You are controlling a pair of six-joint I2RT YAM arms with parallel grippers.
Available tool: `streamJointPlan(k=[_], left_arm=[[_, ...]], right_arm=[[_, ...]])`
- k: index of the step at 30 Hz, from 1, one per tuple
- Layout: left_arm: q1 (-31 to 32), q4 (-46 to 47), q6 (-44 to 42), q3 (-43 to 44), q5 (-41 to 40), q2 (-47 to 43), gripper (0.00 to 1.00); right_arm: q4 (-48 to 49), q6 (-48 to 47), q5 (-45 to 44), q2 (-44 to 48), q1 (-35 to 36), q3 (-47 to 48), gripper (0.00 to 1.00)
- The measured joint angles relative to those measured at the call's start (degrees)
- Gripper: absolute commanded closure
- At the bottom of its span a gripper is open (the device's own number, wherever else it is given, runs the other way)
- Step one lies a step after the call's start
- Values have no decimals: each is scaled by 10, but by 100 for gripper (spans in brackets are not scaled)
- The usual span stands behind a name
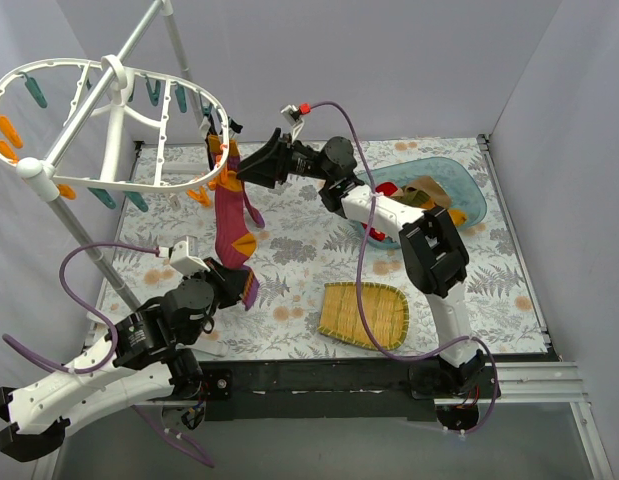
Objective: Remove the socks clipped to the hanger
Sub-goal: Remove the sock from the hanger.
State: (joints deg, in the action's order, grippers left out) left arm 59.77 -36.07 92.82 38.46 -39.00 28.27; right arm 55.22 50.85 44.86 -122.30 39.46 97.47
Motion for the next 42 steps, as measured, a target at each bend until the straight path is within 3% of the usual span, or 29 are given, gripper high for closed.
streamJointPlan(k=[13,33,40,42], left_arm=[[0,-9,-2,22,11,0,100],[0,-13,-11,37,16,2,100],[0,-13,-14,38,16,7,100],[0,-13,-15,39,16,8,100]], right_arm=[[49,17,-16,-33,0,59,29],[28,17,-21,-99,23,160,27],[27,18,-23,-102,28,172,29],[27,20,-23,-102,30,173,35]])
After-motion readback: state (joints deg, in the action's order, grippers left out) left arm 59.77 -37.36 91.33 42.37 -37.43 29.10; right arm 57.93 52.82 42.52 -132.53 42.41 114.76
